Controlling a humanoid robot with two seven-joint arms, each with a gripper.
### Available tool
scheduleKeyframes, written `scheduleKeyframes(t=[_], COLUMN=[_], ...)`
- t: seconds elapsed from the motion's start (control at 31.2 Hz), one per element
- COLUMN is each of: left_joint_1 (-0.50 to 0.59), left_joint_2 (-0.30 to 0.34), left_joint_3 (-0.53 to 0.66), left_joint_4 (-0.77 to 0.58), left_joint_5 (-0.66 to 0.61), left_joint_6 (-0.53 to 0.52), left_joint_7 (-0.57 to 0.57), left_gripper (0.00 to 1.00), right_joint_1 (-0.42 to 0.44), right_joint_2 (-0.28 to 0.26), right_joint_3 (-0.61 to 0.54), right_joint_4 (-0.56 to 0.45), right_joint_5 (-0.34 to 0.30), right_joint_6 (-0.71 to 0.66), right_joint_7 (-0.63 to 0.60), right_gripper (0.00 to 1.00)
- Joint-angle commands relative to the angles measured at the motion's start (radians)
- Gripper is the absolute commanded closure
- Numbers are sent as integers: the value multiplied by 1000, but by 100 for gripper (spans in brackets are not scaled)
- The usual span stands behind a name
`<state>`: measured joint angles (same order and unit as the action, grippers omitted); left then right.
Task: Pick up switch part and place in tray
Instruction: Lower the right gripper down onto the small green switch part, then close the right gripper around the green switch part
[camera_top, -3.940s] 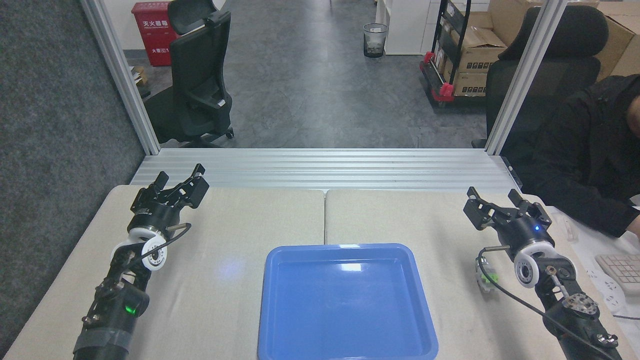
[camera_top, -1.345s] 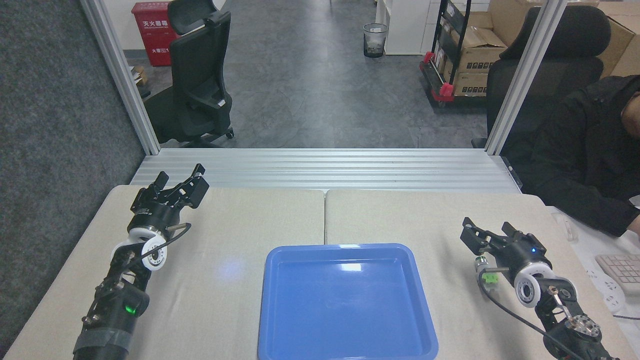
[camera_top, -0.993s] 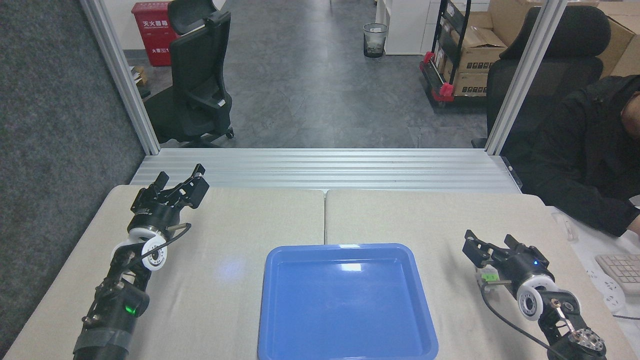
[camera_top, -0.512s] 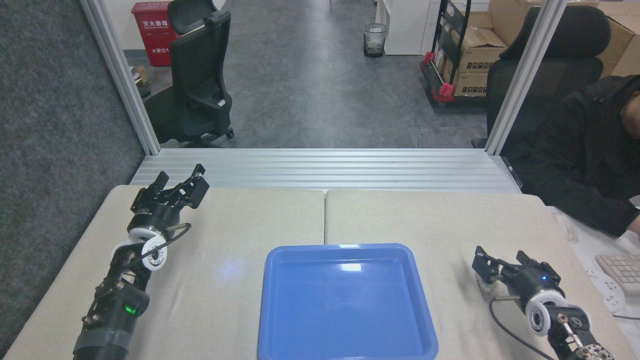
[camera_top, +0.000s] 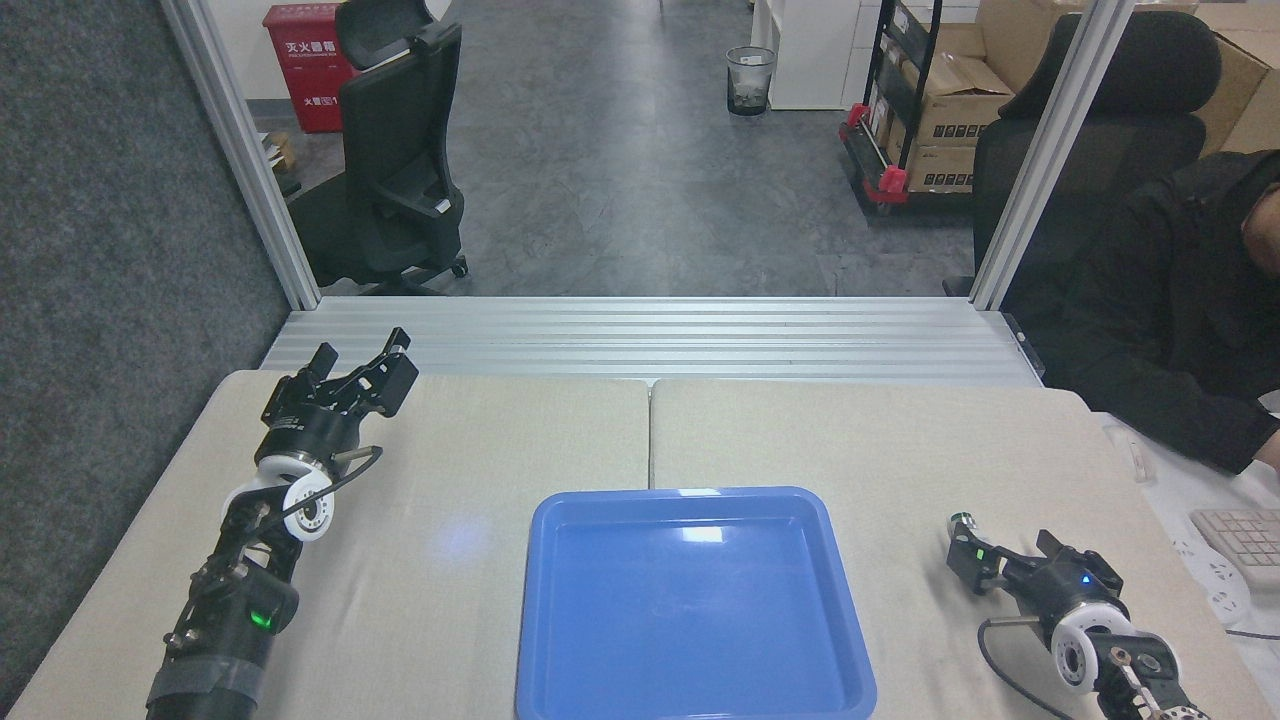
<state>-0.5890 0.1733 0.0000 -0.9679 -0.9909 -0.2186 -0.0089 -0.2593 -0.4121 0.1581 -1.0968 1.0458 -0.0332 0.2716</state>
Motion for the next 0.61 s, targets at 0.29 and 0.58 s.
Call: scheduleKeyframes(t=[0.29,0.58], left_joint_1=[0,0], left_joint_2=[0,0], left_joint_3=[-23,-23], left_joint_4=[0,0], left_joint_5=[0,0], left_joint_6=[1,1], left_joint_7=[0,0], left_gripper=[0,0], right_joint_1=[-5,-5], right_joint_2=[10,30], right_joint_3=[23,31], right_joint_4=[34,34], right_joint_5=[6,3], right_joint_6=[-5,-16], right_joint_7=[0,-2], right_gripper=[3,14])
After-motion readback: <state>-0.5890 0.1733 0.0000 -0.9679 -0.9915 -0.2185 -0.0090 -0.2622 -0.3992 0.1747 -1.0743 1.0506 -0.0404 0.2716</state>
